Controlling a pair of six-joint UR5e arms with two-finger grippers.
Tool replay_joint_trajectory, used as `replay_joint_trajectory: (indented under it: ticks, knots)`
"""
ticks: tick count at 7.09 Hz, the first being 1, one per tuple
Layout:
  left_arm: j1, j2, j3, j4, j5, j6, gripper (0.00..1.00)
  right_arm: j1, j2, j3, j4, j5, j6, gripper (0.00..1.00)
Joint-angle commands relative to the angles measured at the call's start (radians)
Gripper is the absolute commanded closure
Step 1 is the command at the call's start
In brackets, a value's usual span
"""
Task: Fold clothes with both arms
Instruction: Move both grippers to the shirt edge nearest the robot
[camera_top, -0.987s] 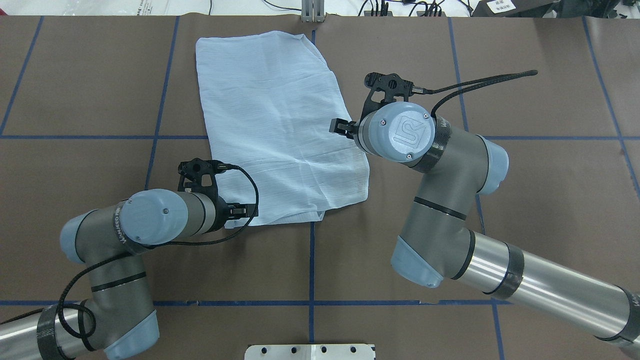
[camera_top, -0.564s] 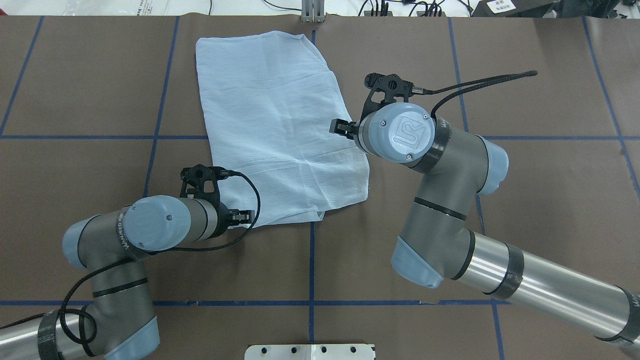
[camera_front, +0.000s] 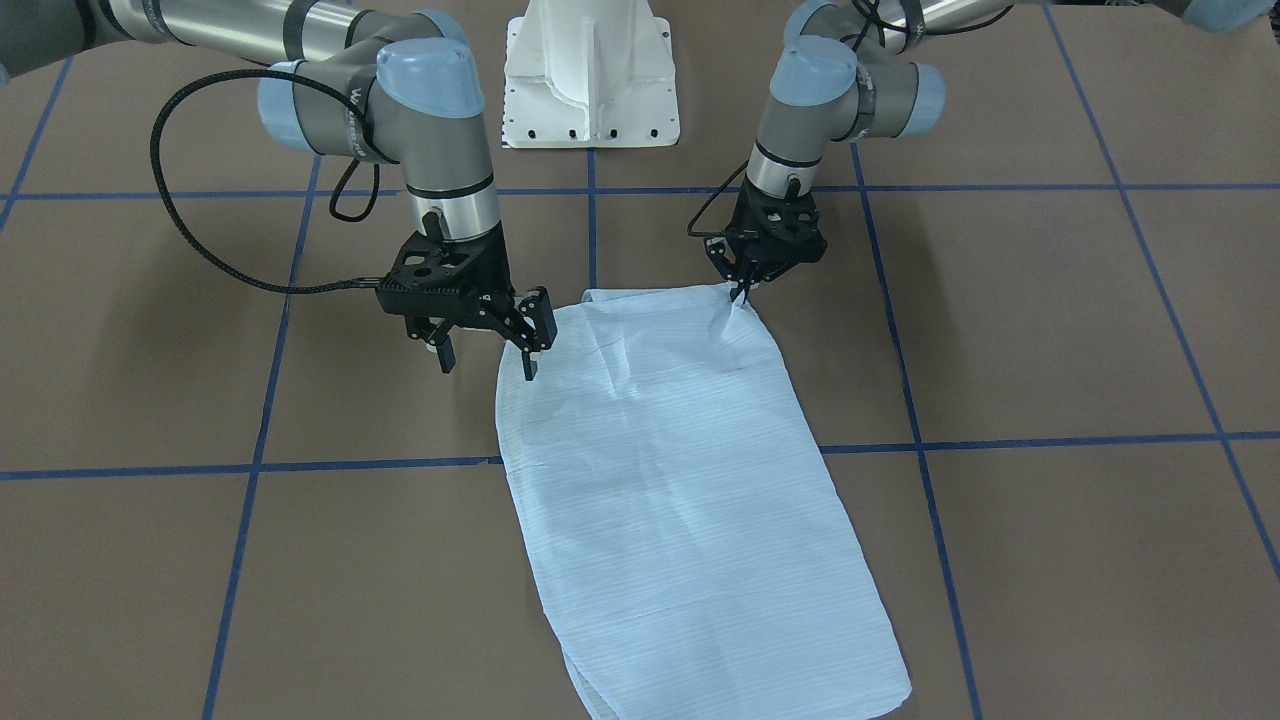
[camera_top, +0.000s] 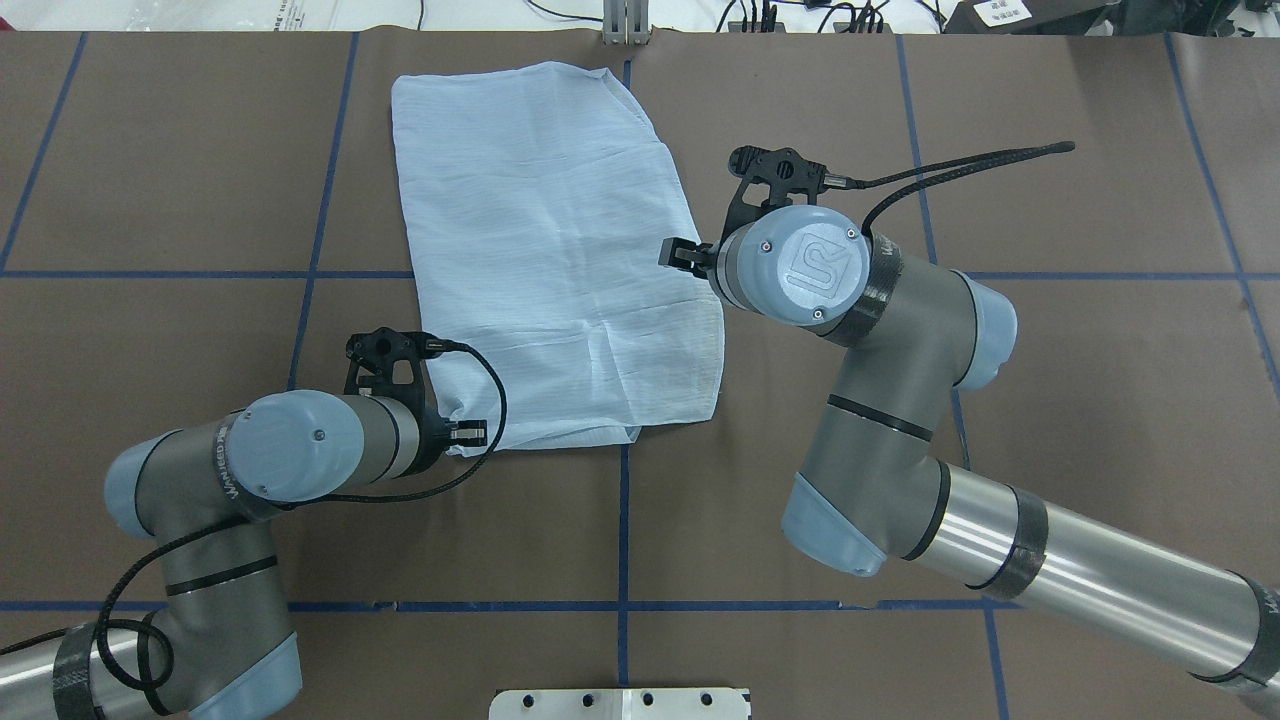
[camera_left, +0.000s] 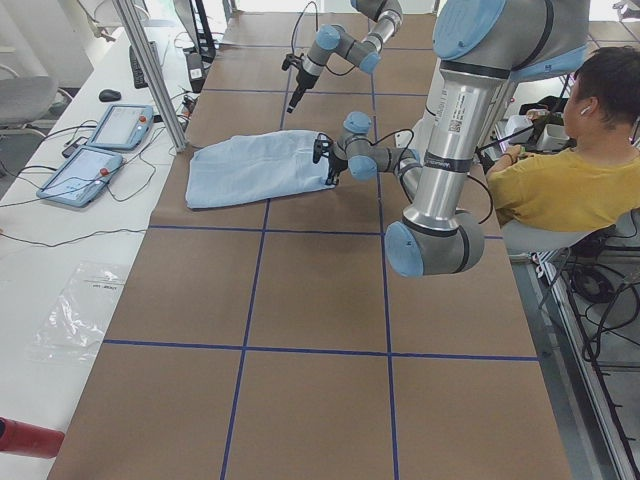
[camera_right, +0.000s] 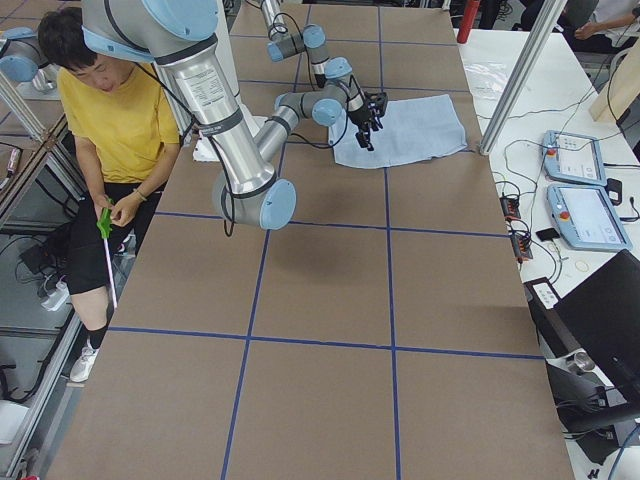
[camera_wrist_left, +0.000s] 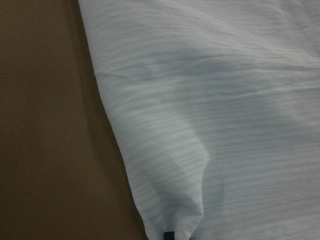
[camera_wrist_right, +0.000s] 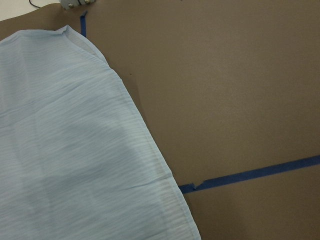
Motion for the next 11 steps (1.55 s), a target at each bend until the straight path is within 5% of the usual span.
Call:
replay_joint_trajectory:
  ticks: [1, 4, 6, 9, 10, 11]
  knots:
    - [-0.005, 0.02, -0.007, -0.001, 0.0, -0.001, 1.0, -0.039, 0.013, 0.001, -0.002, -0.004, 0.12, 0.0]
    - [-0.003, 0.021, -0.007, -0.001, 0.002, -0.01, 1.0, -0.167, 0.061, -0.028, -0.016, -0.006, 0.576, 0.12]
    - [-0.002, 0.018, -0.007, -0.003, 0.002, -0.01, 1.0, -0.221, 0.163, -0.175, -0.054, -0.006, 0.645, 0.14]
    - [-0.002, 0.015, -0.007, -0.001, 0.021, -0.01, 1.0, -0.248, 0.182, -0.2, -0.082, -0.012, 0.678, 0.14]
    - [0.001, 0.018, -0.007, -0.003, 0.021, -0.01, 1.0, -0.248, 0.182, -0.2, -0.083, -0.021, 0.688, 0.19]
    - [0.001, 0.018, -0.007, -0.003, 0.021, -0.01, 1.0, -0.248, 0.184, -0.2, -0.082, -0.032, 0.713, 0.38]
